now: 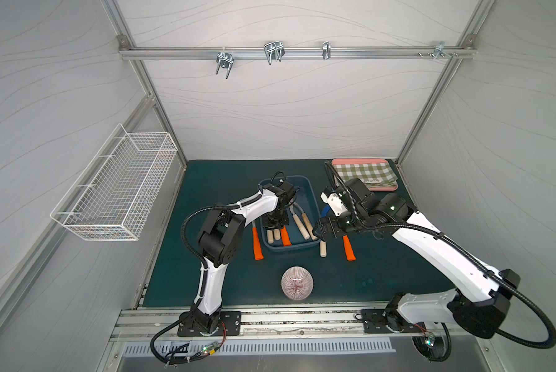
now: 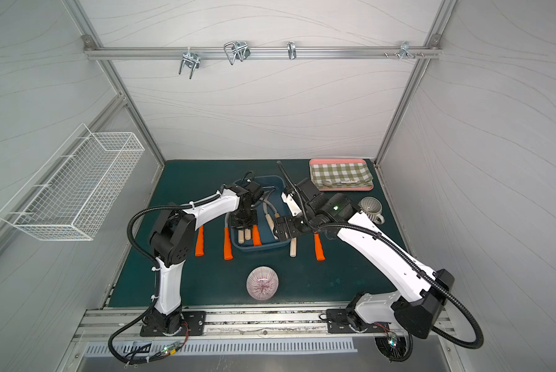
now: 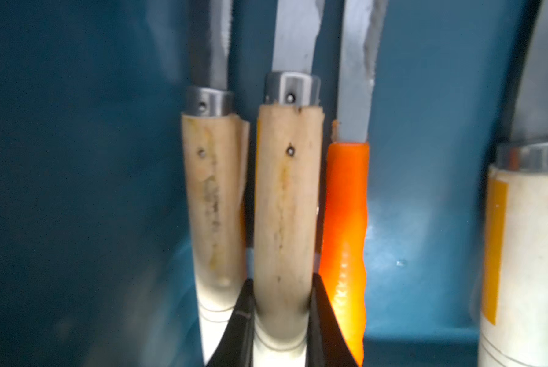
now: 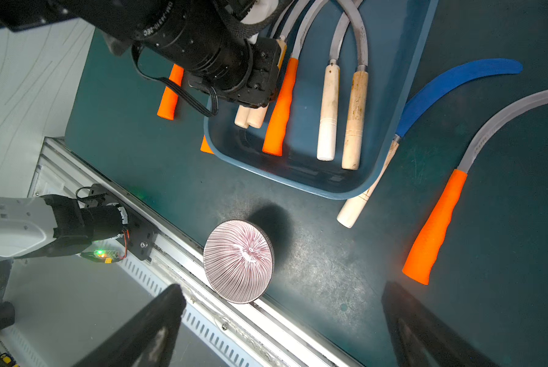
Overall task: Put small sickles into storage boxes
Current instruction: Place the sickle in the storage box.
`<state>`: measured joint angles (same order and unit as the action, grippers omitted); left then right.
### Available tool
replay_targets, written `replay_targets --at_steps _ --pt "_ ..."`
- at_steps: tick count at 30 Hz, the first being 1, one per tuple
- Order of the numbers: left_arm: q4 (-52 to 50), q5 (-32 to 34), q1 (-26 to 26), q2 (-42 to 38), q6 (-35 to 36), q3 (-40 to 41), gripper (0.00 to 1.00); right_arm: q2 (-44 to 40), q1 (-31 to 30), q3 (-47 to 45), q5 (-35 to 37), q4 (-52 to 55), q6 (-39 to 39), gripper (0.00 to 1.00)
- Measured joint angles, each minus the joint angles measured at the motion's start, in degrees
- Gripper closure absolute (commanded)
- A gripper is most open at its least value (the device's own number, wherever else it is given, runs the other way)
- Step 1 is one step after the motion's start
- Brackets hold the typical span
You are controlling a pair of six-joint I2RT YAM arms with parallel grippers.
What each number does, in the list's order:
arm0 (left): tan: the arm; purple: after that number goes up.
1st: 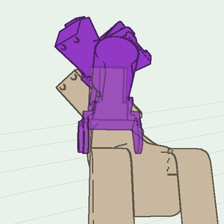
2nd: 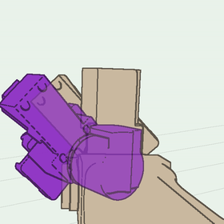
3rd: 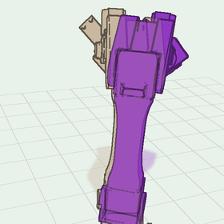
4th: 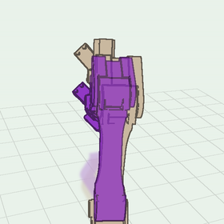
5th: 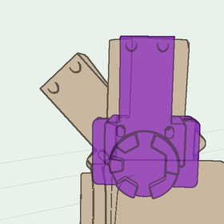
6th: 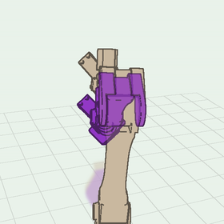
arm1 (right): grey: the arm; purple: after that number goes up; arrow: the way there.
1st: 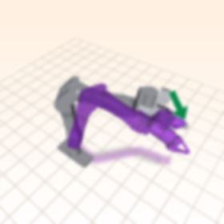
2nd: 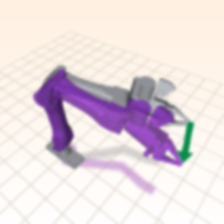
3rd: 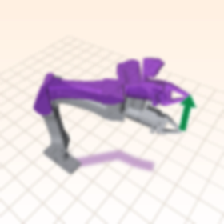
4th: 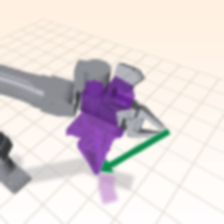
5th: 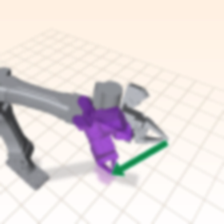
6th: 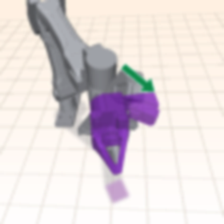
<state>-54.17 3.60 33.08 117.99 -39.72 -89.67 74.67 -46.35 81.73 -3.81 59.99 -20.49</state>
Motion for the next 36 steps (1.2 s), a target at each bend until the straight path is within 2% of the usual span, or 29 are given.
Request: replay_targets --at_steps 9,14,17,19,24,28,31,36 --pt "0.44 -0.52 0.33 -0.09 0.94 -0.09 0.66 -0.02 0.0 -0.33 -1.05 -0.11 -0.02 0.01" --pt "0.11 -0.63 0.37 -1.68 1.18 -0.37 0.65 -0.02 0.0 -0.39 -1.4 -0.31 -0.09 0.01" --pt "-0.22 -0.61 0.39 -3.58 1.73 -0.79 0.59 -0.02 0.0 -0.39 -1.64 -0.48 -0.5 0.01" --pt "-0.87 -0.5 0.44 -5.11 2.01 -1.27 0.53 -0.04 -0.02 -0.39 -1.86 -0.57 -0.72 0.01" --pt "-2.34 0.33 0.52 -9.07 3.17 -1.49 0.28 -0.33 -1.03 -0.39 -1.77 -1.05 -1.14 0.01" --pt "-2.93 1.05 0.59 -12.83 3.54 -0.39 0.09 -0.24 -4.26 -0.31 -0.37 -1.07 -1.44 0.01" --pt "-2.99 1.62 0.59 -16.2 3.5 1.79 0.01 0.31 -7.34 0.39 0.9 -1.03 -2.01 0.01" --pt "-3.52 2.23 0.59 -21.29 3.54 6.23 0.01 1.88 -11.54 2.19 2.8 -1.38 -2.73 0.01"
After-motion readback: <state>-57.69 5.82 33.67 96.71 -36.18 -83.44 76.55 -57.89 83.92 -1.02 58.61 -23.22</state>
